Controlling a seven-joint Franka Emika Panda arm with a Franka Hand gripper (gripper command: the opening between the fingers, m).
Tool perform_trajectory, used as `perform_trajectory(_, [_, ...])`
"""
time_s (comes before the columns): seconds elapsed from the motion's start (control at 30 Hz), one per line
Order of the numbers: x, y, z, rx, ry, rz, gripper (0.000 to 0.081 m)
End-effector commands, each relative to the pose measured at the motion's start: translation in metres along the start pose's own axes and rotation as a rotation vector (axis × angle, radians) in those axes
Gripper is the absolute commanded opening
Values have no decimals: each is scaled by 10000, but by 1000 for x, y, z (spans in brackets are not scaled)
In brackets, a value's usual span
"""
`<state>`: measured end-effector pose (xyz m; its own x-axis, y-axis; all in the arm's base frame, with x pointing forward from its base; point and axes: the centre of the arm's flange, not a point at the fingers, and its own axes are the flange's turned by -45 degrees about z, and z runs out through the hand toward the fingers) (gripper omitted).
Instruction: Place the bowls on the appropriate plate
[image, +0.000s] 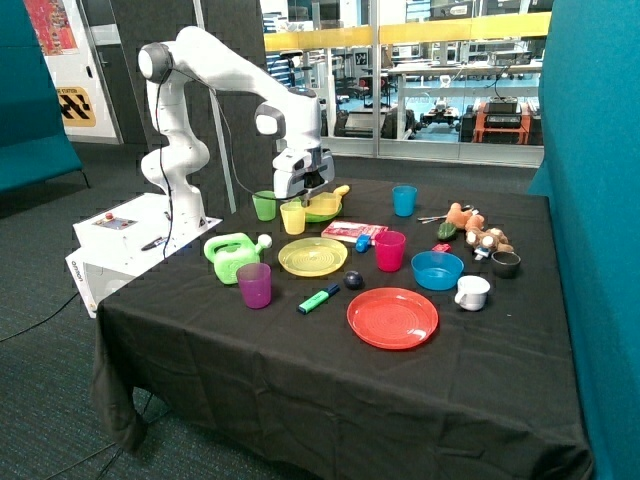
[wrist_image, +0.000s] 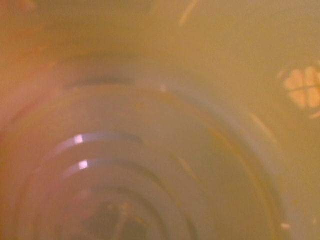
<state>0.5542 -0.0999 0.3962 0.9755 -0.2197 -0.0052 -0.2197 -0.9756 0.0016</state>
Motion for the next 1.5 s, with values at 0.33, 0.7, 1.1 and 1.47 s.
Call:
perform_trajectory(0.33, [11, 41, 37, 16, 52, 73, 0])
perform_trajectory(0.7, [14, 48, 57, 15, 53, -105, 0])
perform_trajectory(1.1, [24, 56, 69, 15, 53, -389, 0])
perform_trajectory(1.47, [30, 53, 74, 14, 53, -414, 0])
